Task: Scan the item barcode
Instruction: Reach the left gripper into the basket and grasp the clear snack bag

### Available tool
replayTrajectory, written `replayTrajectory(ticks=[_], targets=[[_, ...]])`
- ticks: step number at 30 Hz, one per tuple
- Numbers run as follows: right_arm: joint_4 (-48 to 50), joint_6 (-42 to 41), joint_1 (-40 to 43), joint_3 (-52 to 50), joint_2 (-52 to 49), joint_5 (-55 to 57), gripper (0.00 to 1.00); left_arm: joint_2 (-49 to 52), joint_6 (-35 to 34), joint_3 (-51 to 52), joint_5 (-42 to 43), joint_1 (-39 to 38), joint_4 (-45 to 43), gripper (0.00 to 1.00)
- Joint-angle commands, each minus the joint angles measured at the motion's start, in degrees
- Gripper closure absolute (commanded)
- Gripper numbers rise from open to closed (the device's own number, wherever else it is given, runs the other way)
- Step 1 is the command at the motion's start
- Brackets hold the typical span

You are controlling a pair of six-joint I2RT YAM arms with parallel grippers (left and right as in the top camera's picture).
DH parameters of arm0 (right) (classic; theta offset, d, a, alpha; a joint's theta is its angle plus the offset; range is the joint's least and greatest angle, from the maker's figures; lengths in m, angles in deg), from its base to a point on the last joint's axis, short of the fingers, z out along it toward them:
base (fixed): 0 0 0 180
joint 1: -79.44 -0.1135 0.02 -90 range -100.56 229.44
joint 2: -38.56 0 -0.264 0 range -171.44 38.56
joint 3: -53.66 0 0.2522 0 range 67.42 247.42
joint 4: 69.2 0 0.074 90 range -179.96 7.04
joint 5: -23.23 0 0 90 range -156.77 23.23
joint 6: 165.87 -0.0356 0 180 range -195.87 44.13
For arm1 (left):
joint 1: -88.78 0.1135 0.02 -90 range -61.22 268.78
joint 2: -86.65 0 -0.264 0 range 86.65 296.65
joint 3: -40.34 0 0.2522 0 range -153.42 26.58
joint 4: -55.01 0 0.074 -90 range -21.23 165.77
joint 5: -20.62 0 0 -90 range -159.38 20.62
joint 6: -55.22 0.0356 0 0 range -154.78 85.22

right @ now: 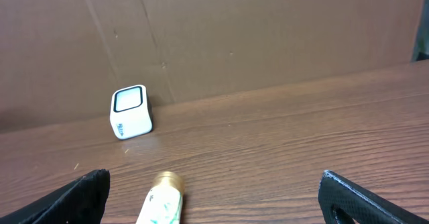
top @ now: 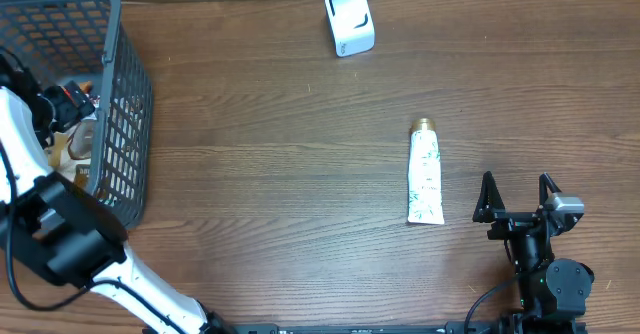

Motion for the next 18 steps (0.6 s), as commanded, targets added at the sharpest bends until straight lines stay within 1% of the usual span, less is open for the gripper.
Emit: replayTrajectory(ticks=[1,8,14,16,17,18], targets=[[0.26,0.17,0.24,-0.59,0.50,0.35,0.00,5.01,11.06,0.31,2.67,-0.09,-1.27,0.00],[0.26,0.20,0.24,-0.59,0.50,0.35,0.00,9.20,11.67,0.31,2.01,-0.22,-3.65,0.00],[0.26,0.20,0.24,-0.59,0.50,0.35,0.00,12.57,11.89,0.31,2.10,-0.70,-3.52,0.01],[0.26,0.17,0.24,-0.59,0.50,0.35,0.00,13.55,12.11,0.31,2.21,-0.94,-3.04,0.03],[0.26,0.17,0.24,-0.59,0.50,0.35,0.00,14.10,12.26,0.39,2.29,-1.11,-2.91,0.05],[0.26,0.17,0.24,-0.59,0.50,0.35,0.00,14.36,12.24,0.39,2.32,-1.20,-2.78,0.11]])
